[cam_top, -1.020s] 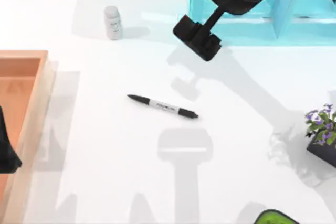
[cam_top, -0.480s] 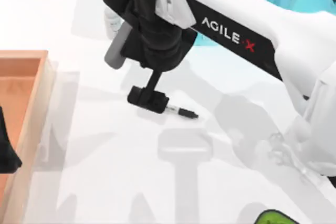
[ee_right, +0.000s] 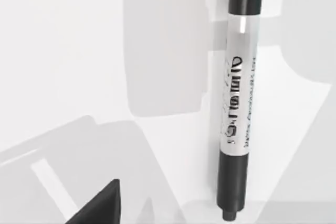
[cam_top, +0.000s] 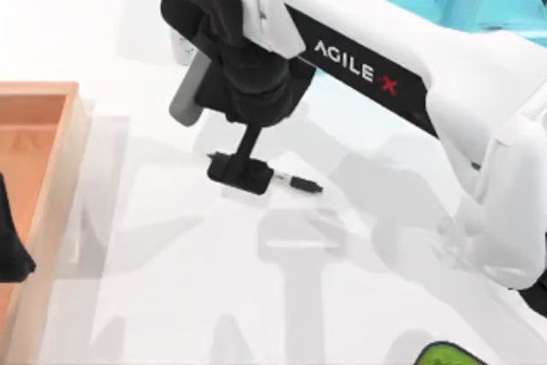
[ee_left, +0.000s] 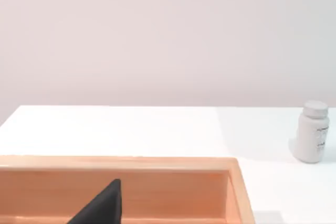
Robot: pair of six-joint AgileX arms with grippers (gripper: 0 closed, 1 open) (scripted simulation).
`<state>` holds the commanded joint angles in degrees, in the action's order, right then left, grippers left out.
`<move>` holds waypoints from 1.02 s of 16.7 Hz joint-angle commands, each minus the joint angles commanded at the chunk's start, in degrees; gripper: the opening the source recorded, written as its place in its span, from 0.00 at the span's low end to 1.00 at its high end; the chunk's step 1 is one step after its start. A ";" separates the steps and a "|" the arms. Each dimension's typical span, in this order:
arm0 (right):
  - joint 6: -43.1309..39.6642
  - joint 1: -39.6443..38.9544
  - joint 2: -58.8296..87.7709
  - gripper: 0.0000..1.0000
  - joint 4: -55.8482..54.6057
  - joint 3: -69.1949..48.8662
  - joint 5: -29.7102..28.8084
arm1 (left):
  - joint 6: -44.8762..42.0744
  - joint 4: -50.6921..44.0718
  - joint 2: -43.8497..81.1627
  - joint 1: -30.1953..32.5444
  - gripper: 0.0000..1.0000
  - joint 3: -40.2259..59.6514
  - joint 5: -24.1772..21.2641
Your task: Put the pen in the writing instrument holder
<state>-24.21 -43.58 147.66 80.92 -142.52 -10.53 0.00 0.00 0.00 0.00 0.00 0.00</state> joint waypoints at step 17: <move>-1.96 1.60 3.35 0.85 -19.46 15.65 0.00 | 0.00 0.00 0.00 0.00 1.00 0.00 0.00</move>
<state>-26.16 -41.98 151.01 61.46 -126.87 -10.52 0.00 0.00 0.00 0.00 0.00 0.00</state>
